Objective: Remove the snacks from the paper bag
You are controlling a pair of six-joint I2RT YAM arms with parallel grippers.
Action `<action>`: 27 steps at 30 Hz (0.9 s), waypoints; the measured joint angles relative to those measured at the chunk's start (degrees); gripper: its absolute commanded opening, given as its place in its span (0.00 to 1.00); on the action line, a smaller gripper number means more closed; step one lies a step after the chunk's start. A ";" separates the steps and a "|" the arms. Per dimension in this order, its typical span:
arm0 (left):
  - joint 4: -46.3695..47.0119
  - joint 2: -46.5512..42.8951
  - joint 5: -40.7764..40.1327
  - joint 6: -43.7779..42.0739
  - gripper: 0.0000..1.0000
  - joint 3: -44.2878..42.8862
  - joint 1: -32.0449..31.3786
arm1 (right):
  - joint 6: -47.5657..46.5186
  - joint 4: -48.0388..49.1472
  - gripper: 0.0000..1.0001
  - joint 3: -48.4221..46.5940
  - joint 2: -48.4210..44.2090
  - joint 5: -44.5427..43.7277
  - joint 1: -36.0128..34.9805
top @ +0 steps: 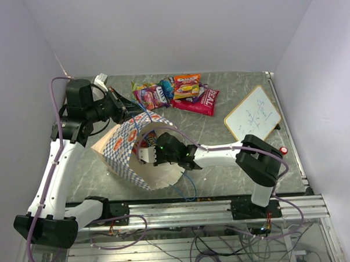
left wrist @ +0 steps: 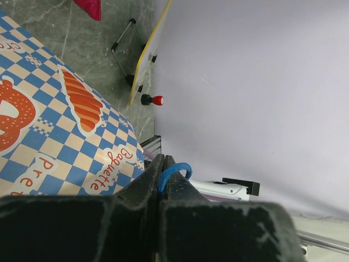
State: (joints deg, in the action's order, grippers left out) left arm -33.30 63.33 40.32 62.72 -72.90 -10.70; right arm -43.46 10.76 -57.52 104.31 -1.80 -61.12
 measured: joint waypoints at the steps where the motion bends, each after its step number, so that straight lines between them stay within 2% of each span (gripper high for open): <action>1: -0.02 0.02 0.02 -0.15 0.07 0.02 0.00 | 0.04 -0.20 0.00 0.13 -0.28 0.37 0.00; 4: 0.00 0.13 0.04 -0.39 0.07 0.02 0.00 | 0.39 -0.94 0.00 1.14 -2.03 1.33 0.00; 5: 0.00 0.17 0.07 -0.46 0.07 0.02 0.00 | 0.61 -1.22 0.03 1.33 -2.69 1.64 0.00; 8: 0.00 0.22 0.11 -0.61 0.07 0.28 0.00 | 2.19 -1.27 0.18 1.44 -4.02 2.32 -0.07; 11: 0.02 0.24 0.26 -0.59 0.07 0.57 0.00 | 4.87 -0.46 0.37 1.44 -4.20 2.23 -0.26; 15: 0.00 0.28 0.31 -0.76 0.07 0.59 0.00 | 7.74 2.36 0.54 2.45 -4.17 1.33 -0.81; 19: -0.02 0.46 0.37 -0.96 0.07 0.57 0.00 | 10.73 5.31 0.61 2.64 -3.19 -2.01 -1.22; 21: -0.02 0.59 0.39 -0.98 0.07 0.57 0.00 | 13.55 5.75 0.69 1.07 -1.31 -5.09 -1.36; 27: -0.20 1.11 0.39 -1.14 0.07 0.44 0.00 | 20.81 8.15 0.73 -2.32 2.62 -11.80 -1.73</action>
State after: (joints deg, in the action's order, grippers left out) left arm -33.50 64.45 40.71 61.58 -72.47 -10.70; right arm -22.65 18.92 -59.83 106.94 -13.61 -62.85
